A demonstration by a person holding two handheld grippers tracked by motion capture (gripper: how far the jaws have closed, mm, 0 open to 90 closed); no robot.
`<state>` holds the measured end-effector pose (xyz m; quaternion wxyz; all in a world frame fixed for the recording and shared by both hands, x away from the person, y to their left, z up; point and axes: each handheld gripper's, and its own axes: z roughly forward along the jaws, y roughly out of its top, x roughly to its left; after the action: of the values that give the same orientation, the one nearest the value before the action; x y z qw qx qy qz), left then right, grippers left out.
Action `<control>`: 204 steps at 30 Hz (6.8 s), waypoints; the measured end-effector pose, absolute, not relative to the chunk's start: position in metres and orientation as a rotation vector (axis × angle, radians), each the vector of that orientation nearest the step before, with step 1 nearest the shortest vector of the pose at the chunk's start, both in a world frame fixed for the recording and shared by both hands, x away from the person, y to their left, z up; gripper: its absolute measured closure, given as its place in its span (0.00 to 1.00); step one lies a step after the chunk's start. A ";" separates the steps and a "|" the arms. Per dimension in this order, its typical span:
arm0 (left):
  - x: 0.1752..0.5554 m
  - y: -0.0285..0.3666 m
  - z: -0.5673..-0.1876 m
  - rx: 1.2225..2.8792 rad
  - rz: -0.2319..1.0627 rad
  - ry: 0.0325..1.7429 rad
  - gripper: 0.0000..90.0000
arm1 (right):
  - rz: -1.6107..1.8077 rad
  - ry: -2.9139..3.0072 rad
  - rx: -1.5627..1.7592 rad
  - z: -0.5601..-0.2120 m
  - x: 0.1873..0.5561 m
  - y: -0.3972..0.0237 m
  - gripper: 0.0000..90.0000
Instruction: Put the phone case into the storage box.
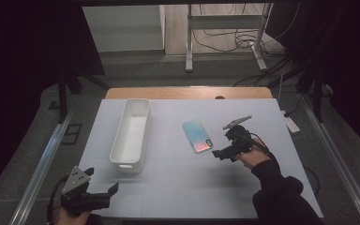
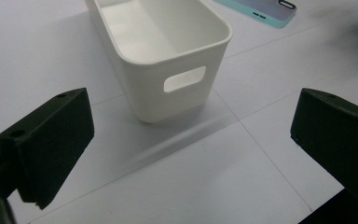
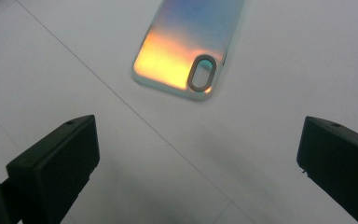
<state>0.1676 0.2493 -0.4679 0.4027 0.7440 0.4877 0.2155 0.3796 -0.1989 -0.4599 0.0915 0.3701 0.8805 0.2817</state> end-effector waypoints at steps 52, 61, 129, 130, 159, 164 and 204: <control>0.168 0.250 -0.468 1.876 0.533 1.231 0.00 | 0.729 2.656 1.074 -0.468 0.440 -0.144 0.00; 0.168 0.251 -0.468 1.874 0.533 1.231 0.00 | 0.719 2.672 1.069 -0.470 0.444 -0.140 0.14; 0.169 0.251 -0.469 1.891 0.516 1.232 0.01 | 0.682 2.787 0.935 -0.505 0.496 -0.053 0.99; 0.169 0.251 -0.469 1.891 0.516 1.232 0.01 | 0.685 2.785 0.937 -0.505 0.496 -0.053 0.99; 0.170 0.250 -0.469 1.900 0.516 1.234 0.01 | 0.591 2.727 1.009 -0.500 0.508 -0.087 0.99; 0.170 0.250 -0.469 1.899 0.515 1.236 0.01 | 0.578 2.719 1.017 -0.500 0.509 -0.097 0.99; 0.171 0.250 -0.469 1.898 0.512 1.246 0.01 | 0.516 2.590 1.210 -0.498 0.521 -0.182 0.99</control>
<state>0.1711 0.2496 -0.4689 0.3958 0.7489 0.4916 0.2020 0.5214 -0.1824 -0.4975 0.1182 0.4137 0.8853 0.1764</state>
